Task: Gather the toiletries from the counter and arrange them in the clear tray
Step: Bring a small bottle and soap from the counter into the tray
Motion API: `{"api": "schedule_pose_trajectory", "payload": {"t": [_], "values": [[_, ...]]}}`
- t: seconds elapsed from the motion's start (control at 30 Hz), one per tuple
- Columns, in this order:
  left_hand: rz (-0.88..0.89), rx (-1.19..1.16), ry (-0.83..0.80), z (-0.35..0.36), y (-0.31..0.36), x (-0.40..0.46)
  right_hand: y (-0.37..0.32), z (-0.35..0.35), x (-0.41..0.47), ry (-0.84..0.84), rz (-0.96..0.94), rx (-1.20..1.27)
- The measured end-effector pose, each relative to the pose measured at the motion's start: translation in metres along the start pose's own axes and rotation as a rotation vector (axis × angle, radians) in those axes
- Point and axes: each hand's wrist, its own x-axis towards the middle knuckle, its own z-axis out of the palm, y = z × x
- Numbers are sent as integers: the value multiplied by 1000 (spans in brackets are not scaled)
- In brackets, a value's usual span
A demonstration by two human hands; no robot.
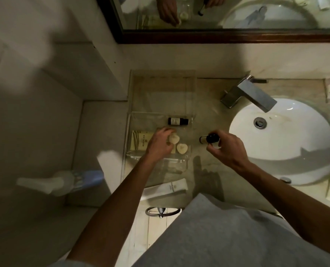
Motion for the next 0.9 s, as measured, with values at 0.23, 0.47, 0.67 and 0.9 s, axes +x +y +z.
{"api": "schedule_pose_trajectory", "payload": {"t": [0.23, 0.47, 0.67, 0.9], "values": [[72, 198, -73, -5, 8, 13, -12, 5, 1, -39, -27, 3], [-34, -161, -85, 3, 16, 21, -12, 9, 0, -72, -31, 33], [38, 64, 12, 4, 7, 13, -3, 8, -6, -38, -1, 18], [189, 202, -93, 28, 22, -11, -3, 11, -12, -46, -9, 24]]}}
